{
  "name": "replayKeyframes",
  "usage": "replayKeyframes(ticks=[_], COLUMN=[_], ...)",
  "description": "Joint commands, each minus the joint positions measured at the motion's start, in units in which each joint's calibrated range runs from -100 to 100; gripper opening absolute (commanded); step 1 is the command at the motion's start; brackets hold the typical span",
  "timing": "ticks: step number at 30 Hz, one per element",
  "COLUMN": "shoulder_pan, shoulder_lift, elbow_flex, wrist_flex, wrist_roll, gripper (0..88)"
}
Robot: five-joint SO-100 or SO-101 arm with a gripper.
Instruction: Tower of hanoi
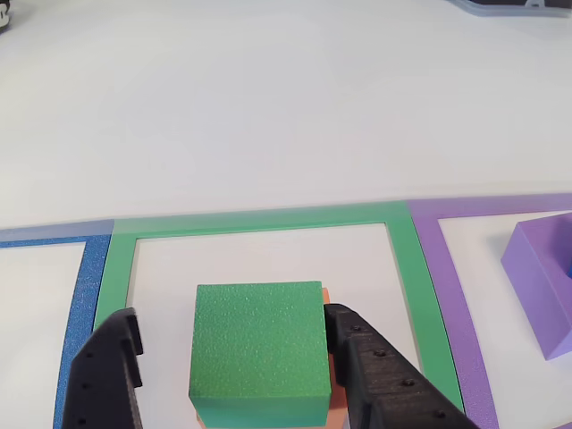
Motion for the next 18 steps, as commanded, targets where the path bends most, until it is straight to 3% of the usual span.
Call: replayKeyframes(ticks=[1, 5, 8, 18], shoulder_pan=[0.85, 1.54, 3.22, 7.94], shoulder_lift=[-1.61, -6.5, -13.55, -38.23], elbow_flex=[-1.68, -1.77, -2.77, -23.49], wrist_flex=[-1.31, 1.36, 9.94, 62.14], wrist_roll=[0.98, 0.98, 0.98, 0.98], gripper=[28.3, 28.6, 27.4, 18.5])
